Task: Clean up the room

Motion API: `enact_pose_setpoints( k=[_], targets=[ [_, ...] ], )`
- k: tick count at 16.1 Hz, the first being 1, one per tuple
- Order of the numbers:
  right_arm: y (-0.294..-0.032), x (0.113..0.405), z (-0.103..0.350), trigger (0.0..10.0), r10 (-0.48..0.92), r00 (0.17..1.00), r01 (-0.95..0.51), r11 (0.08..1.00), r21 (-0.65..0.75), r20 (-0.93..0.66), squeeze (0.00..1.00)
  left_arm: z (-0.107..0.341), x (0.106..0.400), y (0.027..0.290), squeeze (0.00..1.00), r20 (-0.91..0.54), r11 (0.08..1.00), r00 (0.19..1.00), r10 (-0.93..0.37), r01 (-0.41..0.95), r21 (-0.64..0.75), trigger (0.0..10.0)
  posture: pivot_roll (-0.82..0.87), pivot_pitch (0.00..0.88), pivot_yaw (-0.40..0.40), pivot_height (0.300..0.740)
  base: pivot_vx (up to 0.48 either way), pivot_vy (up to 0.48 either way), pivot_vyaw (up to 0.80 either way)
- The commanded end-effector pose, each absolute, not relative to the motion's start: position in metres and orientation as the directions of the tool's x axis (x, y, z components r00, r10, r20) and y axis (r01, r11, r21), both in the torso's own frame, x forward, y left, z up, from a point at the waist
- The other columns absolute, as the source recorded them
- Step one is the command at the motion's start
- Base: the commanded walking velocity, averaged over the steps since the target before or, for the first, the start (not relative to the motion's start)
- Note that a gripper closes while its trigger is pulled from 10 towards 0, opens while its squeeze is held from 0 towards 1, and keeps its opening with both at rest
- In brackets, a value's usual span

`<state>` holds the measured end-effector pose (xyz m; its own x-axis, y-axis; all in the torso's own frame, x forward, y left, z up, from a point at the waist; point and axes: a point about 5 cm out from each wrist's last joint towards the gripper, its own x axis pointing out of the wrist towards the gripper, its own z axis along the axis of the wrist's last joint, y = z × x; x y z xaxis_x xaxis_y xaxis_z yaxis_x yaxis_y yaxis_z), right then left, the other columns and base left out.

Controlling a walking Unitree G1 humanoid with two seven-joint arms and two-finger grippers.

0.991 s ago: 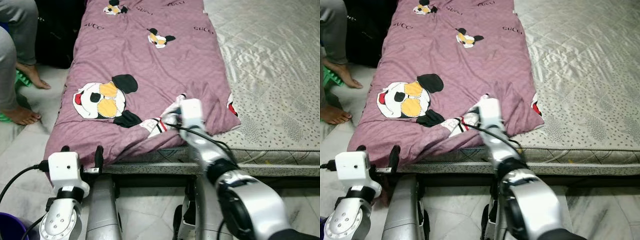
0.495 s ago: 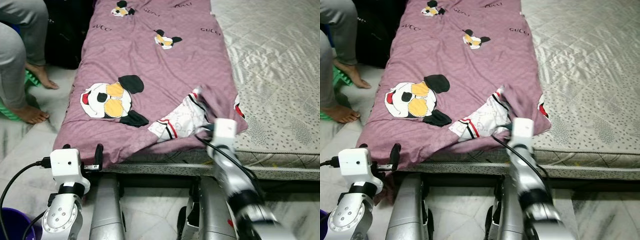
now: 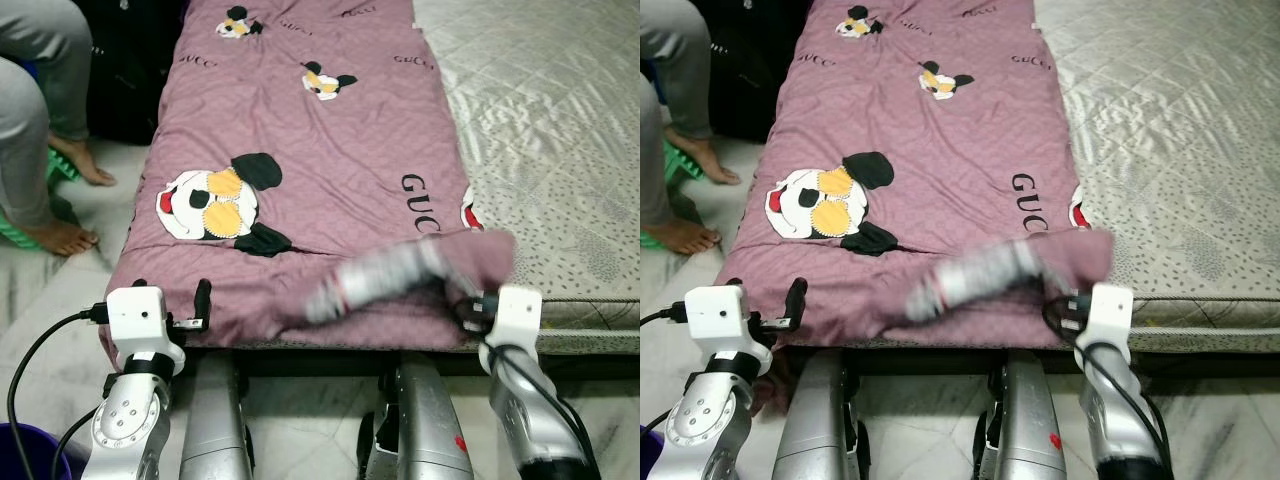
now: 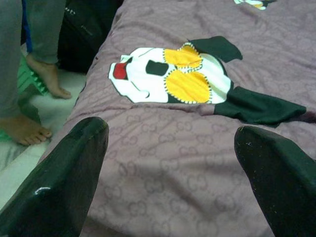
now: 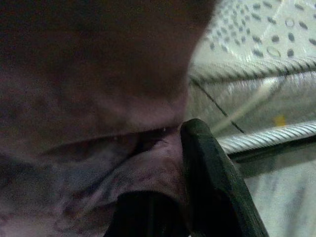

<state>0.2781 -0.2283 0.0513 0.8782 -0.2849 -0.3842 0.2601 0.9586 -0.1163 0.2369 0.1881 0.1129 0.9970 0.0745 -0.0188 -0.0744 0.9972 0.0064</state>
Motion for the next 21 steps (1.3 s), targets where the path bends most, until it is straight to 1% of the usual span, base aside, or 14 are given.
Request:
enact_pose_setpoints(
  k=[1,2,3,4,5,9,10,11,12,14,15,16,19,21],
  targets=[
    [-0.234,0.273,0.051,4.2,-0.299,0.869,0.262,0.954,-0.145,-0.394,0.0,0.107,0.235,0.19,0.0,-0.039,0.997,0.996,0.074,-0.074,0.005,10.0,0.1,0.196,0.015,0.535,0.0,0.0,0.0],
    [-0.235,0.271,0.049,4.9,-0.302,0.861,0.271,0.953,-0.133,-0.41,0.0,0.107,0.236,0.19,0.0,-0.039,0.997,0.997,0.073,-0.073,0.004,10.0,0.1,0.194,0.017,0.535,0.0,0.0,0.0],
    [-0.235,0.268,0.048,10.0,-0.274,0.856,0.229,0.961,-0.155,-0.439,0.0,0.107,0.237,0.19,0.0,-0.039,0.997,0.997,0.071,-0.071,0.002,10.0,0.1,0.193,0.018,0.535,0.0,0.0,0.0],
    [-0.235,0.267,0.047,10.0,-0.262,0.848,0.217,0.965,-0.149,-0.461,0.0,0.107,0.238,0.19,0.0,-0.039,0.998,0.997,0.068,-0.068,0.001,10.0,0.1,0.192,0.017,0.535,0.0,0.0,0.0],
    [-0.239,0.265,0.046,10.0,-0.268,0.844,0.183,0.958,-0.22,-0.464,0.0,0.106,0.239,0.19,0.0,-0.04,0.998,0.997,0.068,-0.068,0.002,10.0,0.1,0.19,0.017,0.535,0.0,0.0,0.0],
    [-0.277,0.255,0.051,10.0,-0.411,0.805,0.249,0.889,-0.384,-0.429,0.0,0.105,0.239,0.19,0.0,-0.04,0.998,0.997,0.069,-0.069,0.0,10.0,0.08,0.183,0.016,0.535,0.0,0.0,0.0],
    [-0.283,0.253,0.055,10.0,-0.415,0.807,0.268,0.891,-0.367,-0.42,1.0,0.105,0.241,0.189,0.0,-0.041,0.998,0.997,0.064,-0.064,-0.004,10.0,0.08,0.181,0.018,0.535,0.0,0.0,0.0],
    [-0.284,0.253,0.056,10.0,-0.41,0.813,0.273,0.895,-0.352,-0.414,1.0,0.104,0.241,0.188,0.0,-0.04,0.998,0.997,0.06,-0.06,-0.007,10.0,0.08,0.181,0.018,0.535,0.0,0.0,0.0],
    [-0.28,0.25,0.064,10.0,-0.37,0.849,0.263,0.915,-0.307,-0.376,1.0,0.105,0.242,0.186,0.0,-0.04,0.999,0.998,0.043,-0.044,-0.014,10.0,0.07,0.181,0.019,0.535,0.0,0.0,0.0],
    [-0.265,0.24,0.071,10.0,-0.256,0.909,0.205,0.962,-0.181,-0.328,1.0,0.104,0.243,0.184,0.0,-0.046,0.999,0.999,0.016,-0.018,-0.034,10.0,0.05,0.177,0.022,0.535,0.0,0.0,0.0],
    [-0.254,0.227,0.071,10.0,-0.189,0.927,0.147,0.978,-0.151,-0.325,1.0,0.103,0.244,0.182,0.0,-0.047,0.999,0.999,0.006,-0.007,-0.04,10.0,0.04,0.176,0.022,0.535,0.0,0.0,0.0],
    [-0.248,0.21,0.07,10.0,-0.149,0.933,0.103,0.983,-0.153,-0.327,1.0,0.103,0.245,0.179,0.0,-0.048,0.999,0.999,-0.005,0.003,-0.042,10.0,0.04,0.176,0.023,0.535,0.0,0.0,0.0],
    [-0.251,0.184,0.06,10.0,-0.144,0.923,0.073,0.976,-0.205,-0.358,1.0,0.102,0.246,0.177,0.0,-0.046,0.999,0.999,-0.014,0.012,-0.044,10.0,0.02,0.174,0.025,0.535,0.0,0.0,0.0],
    [-0.269,0.171,0.064,10.0,-0.24,0.912,0.145,0.947,-0.286,-0.333,1.0,0.103,0.25,0.174,0.0,-0.04,0.998,0.999,-0.026,0.024,-0.05,10.0,0.0,0.171,0.029,0.535,0.0,0.0,0.0]
  ],
)
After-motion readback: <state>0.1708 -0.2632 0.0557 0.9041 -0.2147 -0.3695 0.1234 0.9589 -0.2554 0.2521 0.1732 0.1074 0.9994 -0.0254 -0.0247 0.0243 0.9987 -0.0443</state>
